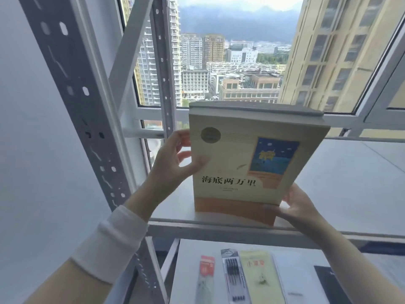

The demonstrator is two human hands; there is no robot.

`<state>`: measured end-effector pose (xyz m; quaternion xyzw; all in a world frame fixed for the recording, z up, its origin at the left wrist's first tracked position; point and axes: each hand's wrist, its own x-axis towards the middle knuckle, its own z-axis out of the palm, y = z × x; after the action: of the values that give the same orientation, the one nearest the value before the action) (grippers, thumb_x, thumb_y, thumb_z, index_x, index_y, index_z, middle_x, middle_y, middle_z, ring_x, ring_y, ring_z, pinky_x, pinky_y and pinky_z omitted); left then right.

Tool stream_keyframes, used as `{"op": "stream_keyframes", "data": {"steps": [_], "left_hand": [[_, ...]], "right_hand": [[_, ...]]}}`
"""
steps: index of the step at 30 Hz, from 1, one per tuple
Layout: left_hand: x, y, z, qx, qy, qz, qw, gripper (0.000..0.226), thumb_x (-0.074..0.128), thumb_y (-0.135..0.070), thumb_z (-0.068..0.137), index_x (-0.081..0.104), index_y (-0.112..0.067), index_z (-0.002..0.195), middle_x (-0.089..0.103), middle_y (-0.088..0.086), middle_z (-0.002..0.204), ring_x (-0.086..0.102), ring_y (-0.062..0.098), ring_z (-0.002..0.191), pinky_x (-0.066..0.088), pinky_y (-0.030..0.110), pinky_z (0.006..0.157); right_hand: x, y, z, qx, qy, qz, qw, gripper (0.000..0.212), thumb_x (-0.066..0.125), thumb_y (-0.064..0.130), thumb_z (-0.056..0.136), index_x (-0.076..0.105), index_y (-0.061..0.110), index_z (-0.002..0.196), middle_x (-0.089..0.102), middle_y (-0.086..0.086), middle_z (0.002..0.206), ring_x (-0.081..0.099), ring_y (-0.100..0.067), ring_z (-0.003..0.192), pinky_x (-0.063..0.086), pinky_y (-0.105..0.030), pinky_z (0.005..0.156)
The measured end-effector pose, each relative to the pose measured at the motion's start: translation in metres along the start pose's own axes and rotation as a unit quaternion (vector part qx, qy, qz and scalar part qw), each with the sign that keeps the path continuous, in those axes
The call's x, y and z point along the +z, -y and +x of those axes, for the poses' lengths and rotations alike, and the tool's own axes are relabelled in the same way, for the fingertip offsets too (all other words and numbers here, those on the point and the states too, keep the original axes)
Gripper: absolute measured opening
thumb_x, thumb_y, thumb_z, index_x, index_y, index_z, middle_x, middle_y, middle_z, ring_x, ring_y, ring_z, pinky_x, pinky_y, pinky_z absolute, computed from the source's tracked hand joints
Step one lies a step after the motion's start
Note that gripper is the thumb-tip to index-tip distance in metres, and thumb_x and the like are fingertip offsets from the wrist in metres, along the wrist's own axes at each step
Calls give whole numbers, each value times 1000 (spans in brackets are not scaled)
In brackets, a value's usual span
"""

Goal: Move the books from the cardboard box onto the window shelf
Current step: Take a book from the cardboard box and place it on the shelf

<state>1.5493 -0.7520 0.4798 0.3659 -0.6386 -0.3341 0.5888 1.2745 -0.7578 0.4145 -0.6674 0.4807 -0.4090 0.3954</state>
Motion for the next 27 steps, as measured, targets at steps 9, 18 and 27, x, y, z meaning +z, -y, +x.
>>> {"op": "stream_keyframes", "data": {"steps": [9, 18, 27], "left_hand": [[2, -5, 39, -83, -59, -35, 994, 38, 79, -19, 67, 65, -14, 102, 70, -2, 98, 65, 12, 93, 51, 18, 81], [0, 18, 88, -434, -57, -29, 899, 19, 70, -13, 82, 56, -6, 93, 68, 9, 84, 65, 19, 74, 56, 25, 64], [-7, 60, 86, -503, -86, 38, 859, 38, 72, -13, 78, 51, -6, 109, 63, 7, 83, 63, 21, 68, 56, 30, 67]], "right_hand": [[0, 18, 3, 43, -48, 90, 994, 38, 79, 22, 60, 67, 15, 94, 76, -2, 92, 71, -19, 90, 54, -34, 86], [-3, 46, 29, 287, 68, 122, 948, 30, 73, 34, 71, 64, 8, 83, 72, 0, 58, 66, -17, 66, 50, -27, 61], [27, 35, 54, 329, 75, 104, 936, 26, 71, 28, 80, 56, 10, 69, 59, 6, 34, 57, -5, 31, 40, -11, 32]]}}
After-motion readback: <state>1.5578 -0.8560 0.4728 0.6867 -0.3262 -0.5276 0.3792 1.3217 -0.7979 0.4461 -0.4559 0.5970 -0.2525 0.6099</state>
